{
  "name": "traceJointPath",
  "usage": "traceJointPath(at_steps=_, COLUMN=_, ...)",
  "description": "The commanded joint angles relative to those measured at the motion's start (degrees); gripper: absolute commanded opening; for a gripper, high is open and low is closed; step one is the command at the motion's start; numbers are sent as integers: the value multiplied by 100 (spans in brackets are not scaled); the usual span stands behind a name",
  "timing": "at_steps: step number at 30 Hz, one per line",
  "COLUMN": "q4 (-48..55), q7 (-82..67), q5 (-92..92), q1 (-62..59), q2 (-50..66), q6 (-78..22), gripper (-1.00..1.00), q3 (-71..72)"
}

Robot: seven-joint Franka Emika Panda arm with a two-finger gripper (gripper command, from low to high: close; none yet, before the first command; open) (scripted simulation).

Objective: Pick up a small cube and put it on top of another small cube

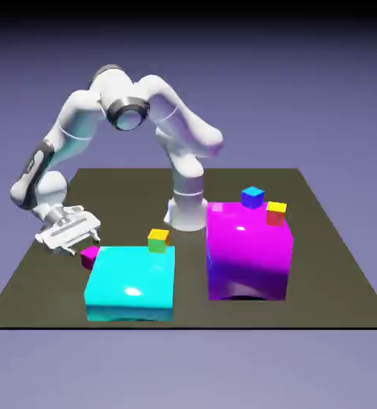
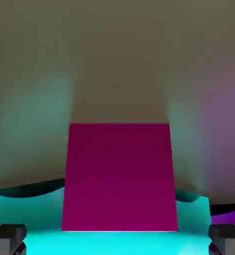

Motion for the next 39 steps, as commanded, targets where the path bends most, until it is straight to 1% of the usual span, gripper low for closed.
traceJointPath(at_steps=1, q4=0, q7=0, q5=0, q1=0, q2=0, q6=0, gripper=-100, q3=0)
traceJointPath(at_steps=3, q4=230, q7=184, q5=-498, q1=-243, q2=-240, q6=-398, gripper=-100, q3=-361)
traceJointPath(at_steps=4, q4=257, q7=115, q5=-464, q1=-116, q2=-307, q6=-409, gripper=-100, q3=-227)
traceJointPath(at_steps=14, q4=1180, q7=1121, q5=-1301, q1=-1745, q2=-654, q6=-706, gripper=-100, q3=1817)
traceJointPath(at_steps=19, q4=1629, q7=1276, q5=-1763, q1=-1736, q2=-684, q6=-1050, gripper=-100, q3=2851)
traceJointPath(at_steps=39, q4=3753, q7=2431, q5=-5688, q1=2145, q2=-861, q6=-3024, gripper=-100, q3=7004)
